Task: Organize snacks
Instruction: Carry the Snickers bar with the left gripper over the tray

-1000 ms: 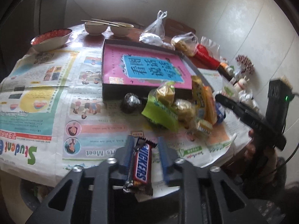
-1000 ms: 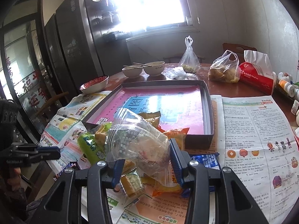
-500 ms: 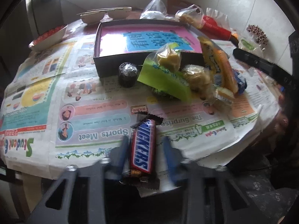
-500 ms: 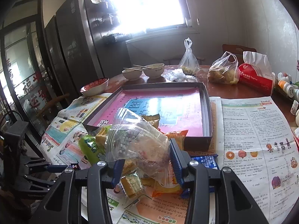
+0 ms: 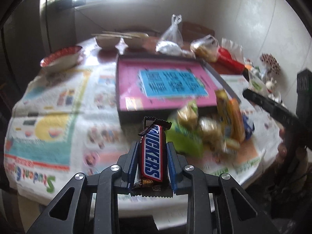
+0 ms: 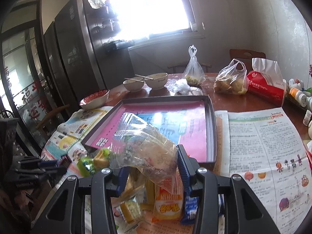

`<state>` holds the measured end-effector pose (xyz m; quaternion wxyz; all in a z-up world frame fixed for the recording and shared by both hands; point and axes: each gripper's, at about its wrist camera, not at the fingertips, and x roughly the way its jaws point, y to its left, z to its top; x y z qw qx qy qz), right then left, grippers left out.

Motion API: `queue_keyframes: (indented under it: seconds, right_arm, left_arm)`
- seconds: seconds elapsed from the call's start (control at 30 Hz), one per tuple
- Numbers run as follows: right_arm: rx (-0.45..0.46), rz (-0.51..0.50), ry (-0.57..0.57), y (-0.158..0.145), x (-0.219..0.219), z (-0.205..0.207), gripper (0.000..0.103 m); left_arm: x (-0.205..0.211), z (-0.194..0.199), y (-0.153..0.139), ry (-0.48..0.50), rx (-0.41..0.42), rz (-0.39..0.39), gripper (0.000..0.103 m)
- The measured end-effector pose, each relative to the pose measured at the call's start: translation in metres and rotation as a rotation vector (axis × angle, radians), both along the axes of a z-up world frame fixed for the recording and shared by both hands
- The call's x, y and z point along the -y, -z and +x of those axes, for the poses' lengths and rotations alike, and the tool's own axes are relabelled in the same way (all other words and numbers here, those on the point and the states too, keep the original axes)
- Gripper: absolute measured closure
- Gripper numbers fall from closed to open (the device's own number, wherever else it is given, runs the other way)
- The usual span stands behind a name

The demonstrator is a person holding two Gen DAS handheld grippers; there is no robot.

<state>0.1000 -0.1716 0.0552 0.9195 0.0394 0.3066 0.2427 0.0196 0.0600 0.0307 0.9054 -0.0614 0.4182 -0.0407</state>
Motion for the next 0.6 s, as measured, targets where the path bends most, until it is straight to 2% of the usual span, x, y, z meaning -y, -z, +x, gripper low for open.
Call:
queue_keyframes:
  seconds: [0.27,0.6]
  right_arm:
    - [0.005,0.009,0.033,-0.009,0.004,0.025,0.058]
    - [-0.032,0.005,0.064,-0.001,0.007,0.061,0.058]
  left_arm:
    - [-0.015,0.041,-0.015,-0.034,0.046,-0.036,0.074]
    - [-0.014,0.097,-0.012,-0.047,0.055,-0.060,0.074]
